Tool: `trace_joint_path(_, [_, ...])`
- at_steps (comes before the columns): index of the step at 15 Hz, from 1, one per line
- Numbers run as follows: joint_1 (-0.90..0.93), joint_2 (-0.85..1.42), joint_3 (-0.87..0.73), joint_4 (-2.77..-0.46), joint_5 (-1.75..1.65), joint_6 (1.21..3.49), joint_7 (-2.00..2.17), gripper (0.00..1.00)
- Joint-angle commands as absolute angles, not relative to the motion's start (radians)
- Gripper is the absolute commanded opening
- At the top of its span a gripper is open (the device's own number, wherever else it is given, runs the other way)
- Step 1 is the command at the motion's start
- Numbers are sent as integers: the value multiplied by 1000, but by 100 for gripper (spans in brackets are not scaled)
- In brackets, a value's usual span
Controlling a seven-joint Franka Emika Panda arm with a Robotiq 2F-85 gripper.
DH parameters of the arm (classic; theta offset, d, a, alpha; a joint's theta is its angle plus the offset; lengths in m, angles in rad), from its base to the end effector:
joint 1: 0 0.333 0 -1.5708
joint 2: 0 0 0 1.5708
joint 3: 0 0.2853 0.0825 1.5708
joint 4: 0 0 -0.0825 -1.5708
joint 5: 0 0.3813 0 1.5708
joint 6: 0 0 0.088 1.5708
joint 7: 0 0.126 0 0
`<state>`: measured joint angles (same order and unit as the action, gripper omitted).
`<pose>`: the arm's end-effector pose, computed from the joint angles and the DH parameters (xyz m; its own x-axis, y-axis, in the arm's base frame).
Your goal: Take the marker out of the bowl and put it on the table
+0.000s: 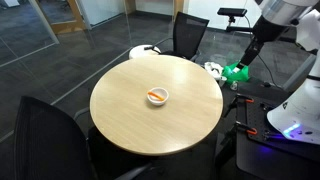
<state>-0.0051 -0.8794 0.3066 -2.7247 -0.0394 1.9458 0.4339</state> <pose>0.3150 0.0817 0.4285 0.9649 -0.1935 0.1776 -0.2298 -0.9494 0.2141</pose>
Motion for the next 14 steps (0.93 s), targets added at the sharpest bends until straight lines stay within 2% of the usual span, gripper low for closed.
trace_joint_path(1, [5,-877,298,-2723,-47,1943,440,100])
trace_joint_path(6, [5,-877,298,-2723,-47,1943,440,100])
trace_joint_path(14, [-39,-808,263,-2701,-171,2147,380,100])
